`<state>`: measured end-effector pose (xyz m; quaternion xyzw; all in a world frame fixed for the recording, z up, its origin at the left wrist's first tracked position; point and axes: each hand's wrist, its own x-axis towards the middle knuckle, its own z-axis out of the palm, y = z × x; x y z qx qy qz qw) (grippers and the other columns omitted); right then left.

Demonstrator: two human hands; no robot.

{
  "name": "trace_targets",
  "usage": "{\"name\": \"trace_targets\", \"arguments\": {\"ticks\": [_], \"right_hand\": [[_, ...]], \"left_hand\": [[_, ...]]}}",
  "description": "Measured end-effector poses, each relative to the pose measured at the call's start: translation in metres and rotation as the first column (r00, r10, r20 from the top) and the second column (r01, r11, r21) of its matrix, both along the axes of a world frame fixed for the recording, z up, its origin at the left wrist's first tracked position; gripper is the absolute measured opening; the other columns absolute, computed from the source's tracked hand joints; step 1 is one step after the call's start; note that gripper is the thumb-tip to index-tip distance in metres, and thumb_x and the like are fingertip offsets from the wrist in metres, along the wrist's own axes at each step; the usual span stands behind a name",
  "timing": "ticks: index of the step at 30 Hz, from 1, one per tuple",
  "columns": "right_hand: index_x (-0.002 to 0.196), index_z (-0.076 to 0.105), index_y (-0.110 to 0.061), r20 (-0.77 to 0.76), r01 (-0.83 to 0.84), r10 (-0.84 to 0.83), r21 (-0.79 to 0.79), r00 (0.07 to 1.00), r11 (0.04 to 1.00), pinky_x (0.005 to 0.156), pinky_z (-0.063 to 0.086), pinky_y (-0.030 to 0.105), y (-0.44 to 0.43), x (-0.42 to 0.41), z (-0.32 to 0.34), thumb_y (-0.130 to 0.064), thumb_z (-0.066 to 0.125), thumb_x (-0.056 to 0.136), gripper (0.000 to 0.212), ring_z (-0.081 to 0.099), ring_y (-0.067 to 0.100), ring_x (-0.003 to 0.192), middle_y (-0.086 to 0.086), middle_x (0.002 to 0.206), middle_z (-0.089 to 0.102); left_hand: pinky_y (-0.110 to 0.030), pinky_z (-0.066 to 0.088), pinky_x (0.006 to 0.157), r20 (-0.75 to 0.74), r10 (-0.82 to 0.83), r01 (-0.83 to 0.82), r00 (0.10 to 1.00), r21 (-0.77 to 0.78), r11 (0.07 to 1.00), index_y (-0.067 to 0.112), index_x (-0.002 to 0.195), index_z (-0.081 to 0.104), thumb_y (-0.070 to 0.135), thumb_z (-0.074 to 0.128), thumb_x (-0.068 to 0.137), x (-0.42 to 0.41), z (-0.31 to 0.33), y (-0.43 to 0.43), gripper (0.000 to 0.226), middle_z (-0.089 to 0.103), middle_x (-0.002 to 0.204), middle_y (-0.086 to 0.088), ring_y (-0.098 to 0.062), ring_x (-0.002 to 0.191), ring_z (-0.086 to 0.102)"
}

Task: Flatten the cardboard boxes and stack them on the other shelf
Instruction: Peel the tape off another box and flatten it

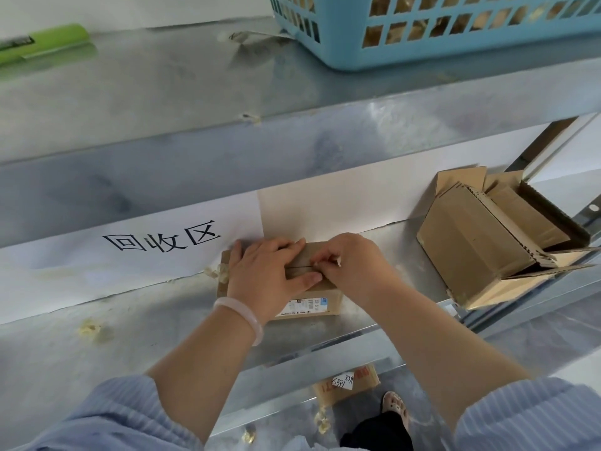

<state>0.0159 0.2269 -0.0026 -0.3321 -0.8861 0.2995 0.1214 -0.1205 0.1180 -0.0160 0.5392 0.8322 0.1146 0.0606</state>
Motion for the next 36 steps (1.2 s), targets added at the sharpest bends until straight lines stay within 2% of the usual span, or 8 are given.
{"name": "trace_targets", "arguments": {"ticks": [6,11,15,20,23,27,31,36], "right_hand": [[0.099,0.075,-0.009,-0.157,-0.034,0.075,0.253,0.985,0.967,0.089,0.031,0.013,-0.019,0.011,-0.020,-0.010,0.060,0.092,0.017,0.050,0.026,0.105,0.008,0.101,0.065],[0.098,0.077,-0.016,-0.198,0.064,-0.038,0.131,0.979,0.989,0.086,0.022,-0.002,-0.019,0.002,-0.017,-0.013,0.065,0.089,0.016,0.045,0.016,0.103,0.000,0.101,0.063],[0.092,0.071,-0.020,-0.121,0.153,-0.154,-0.017,0.981,0.988,0.065,0.037,0.005,-0.011,-0.006,-0.011,-0.017,0.068,0.084,0.009,0.052,0.008,0.083,-0.014,0.095,0.043],[0.083,0.059,-0.029,0.098,0.068,-0.080,0.116,0.992,0.991,0.067,0.038,0.023,-0.002,-0.007,0.011,-0.023,0.066,0.083,0.010,0.050,0.009,0.080,-0.009,0.093,0.050],[0.092,0.070,-0.019,0.153,-0.029,-0.008,0.239,0.988,0.971,0.083,0.044,0.028,-0.008,-0.005,0.012,-0.023,0.051,0.092,0.019,0.053,0.017,0.094,-0.004,0.096,0.053],[0.096,0.069,-0.021,0.003,0.068,-0.073,0.312,0.997,0.947,0.077,0.048,0.031,-0.024,-0.004,0.017,-0.018,0.061,0.086,0.013,0.054,0.021,0.090,-0.001,0.107,0.050],[0.103,0.070,-0.020,-0.093,0.005,0.036,0.417,0.995,0.909,0.084,0.046,0.035,-0.045,-0.019,0.020,-0.007,0.064,0.080,0.027,0.053,0.025,0.100,0.002,0.104,0.056],[0.118,0.064,-0.031,0.000,-0.283,0.288,0.184,0.958,0.941,0.085,0.034,0.021,-0.080,-0.048,0.015,-0.027,0.054,0.093,0.027,0.053,0.015,0.105,-0.007,0.108,0.062]], "left_hand": [[-0.050,0.015,0.112,-0.054,-0.028,0.026,0.998,-0.033,0.999,0.042,0.143,0.036,0.084,0.014,0.073,0.001,0.001,-0.002,0.084,0.041,0.139,0.020,-0.011,0.130,0.036],[-0.047,0.010,0.116,-0.080,-0.119,0.113,0.990,-0.078,0.991,0.028,0.150,0.025,0.066,0.017,0.089,-0.002,0.003,-0.004,0.072,0.034,0.149,0.007,-0.017,0.137,0.028],[-0.037,0.007,0.120,-0.003,-0.152,0.151,0.988,-0.073,0.986,0.022,0.152,0.019,0.051,0.036,0.097,-0.005,0.005,-0.013,0.064,0.022,0.157,0.001,-0.020,0.144,0.018],[-0.034,0.037,0.104,-0.064,-0.280,0.287,0.958,0.275,0.918,0.021,0.133,0.056,0.027,0.058,0.090,0.002,0.013,-0.048,0.044,0.053,0.131,0.000,-0.019,0.119,0.048],[-0.027,0.040,0.091,-0.147,-0.037,0.115,0.988,0.565,0.817,0.023,0.114,0.066,0.023,0.058,0.086,-0.002,0.009,-0.074,0.029,0.055,0.105,0.003,-0.015,0.098,0.050],[-0.034,0.044,0.095,0.362,0.293,-0.446,0.885,0.478,0.757,0.023,0.125,0.055,0.024,0.066,0.085,-0.024,0.000,-0.090,0.041,0.048,0.115,0.006,-0.016,0.105,0.051],[-0.023,0.049,0.086,0.447,0.257,-0.445,0.857,0.387,0.808,0.034,0.108,0.063,0.028,0.067,0.086,-0.040,-0.007,-0.090,0.023,0.051,0.108,0.017,0.004,0.091,0.056],[-0.002,0.039,0.067,0.422,0.246,-0.423,0.872,0.400,0.813,0.043,0.072,0.059,0.033,0.070,0.084,-0.034,-0.005,-0.094,0.020,0.062,0.081,0.018,0.010,0.084,0.055]]}}
